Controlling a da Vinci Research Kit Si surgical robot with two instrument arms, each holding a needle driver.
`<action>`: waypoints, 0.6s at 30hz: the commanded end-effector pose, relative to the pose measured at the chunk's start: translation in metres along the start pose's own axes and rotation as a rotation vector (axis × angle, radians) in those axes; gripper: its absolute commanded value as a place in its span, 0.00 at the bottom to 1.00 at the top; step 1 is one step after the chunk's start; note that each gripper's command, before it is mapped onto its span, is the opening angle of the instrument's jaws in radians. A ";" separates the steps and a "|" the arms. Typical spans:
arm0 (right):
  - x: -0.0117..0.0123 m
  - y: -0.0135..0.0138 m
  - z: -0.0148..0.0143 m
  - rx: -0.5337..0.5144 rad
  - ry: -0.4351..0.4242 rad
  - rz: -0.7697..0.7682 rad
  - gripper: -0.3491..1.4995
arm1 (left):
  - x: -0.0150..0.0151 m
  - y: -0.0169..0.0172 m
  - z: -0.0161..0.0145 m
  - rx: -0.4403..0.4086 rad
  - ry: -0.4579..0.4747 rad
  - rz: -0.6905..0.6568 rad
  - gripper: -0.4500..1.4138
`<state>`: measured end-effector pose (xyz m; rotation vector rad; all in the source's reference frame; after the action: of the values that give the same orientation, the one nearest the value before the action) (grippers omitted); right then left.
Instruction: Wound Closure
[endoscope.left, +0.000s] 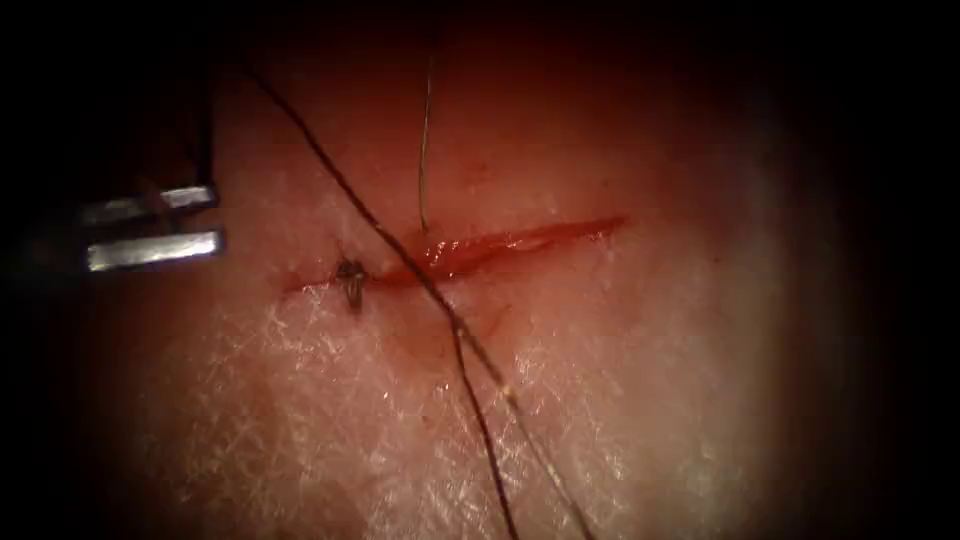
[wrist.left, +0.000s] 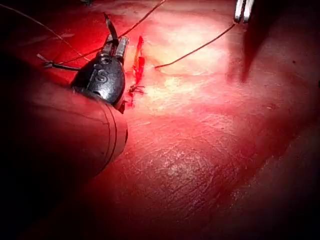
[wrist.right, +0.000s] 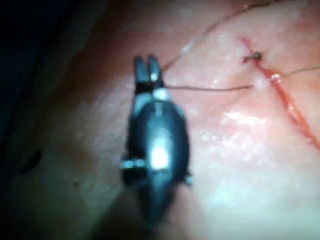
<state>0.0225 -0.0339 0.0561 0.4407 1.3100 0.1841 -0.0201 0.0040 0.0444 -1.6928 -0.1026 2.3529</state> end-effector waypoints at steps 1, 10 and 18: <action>-0.0010 0.0003 0.0006 -0.017 0.002 -0.008 0.79 | -0.0005 0.0001 0.0007 -0.002 0.003 -0.002 0.00; -0.0041 0.0047 -0.0014 -0.136 -0.033 -0.075 0.95 | -0.0024 -0.0018 -0.0008 0.011 -0.010 -0.014 0.00; -0.0070 0.0087 0.0019 -0.233 -0.048 -0.087 0.93 | -0.0029 -0.0015 -0.0004 0.029 -0.021 -0.025 0.00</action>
<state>0.0233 -0.0285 0.0665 0.1740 1.2328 0.2548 -0.0184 0.0047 0.0463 -1.6477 -0.0962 2.3415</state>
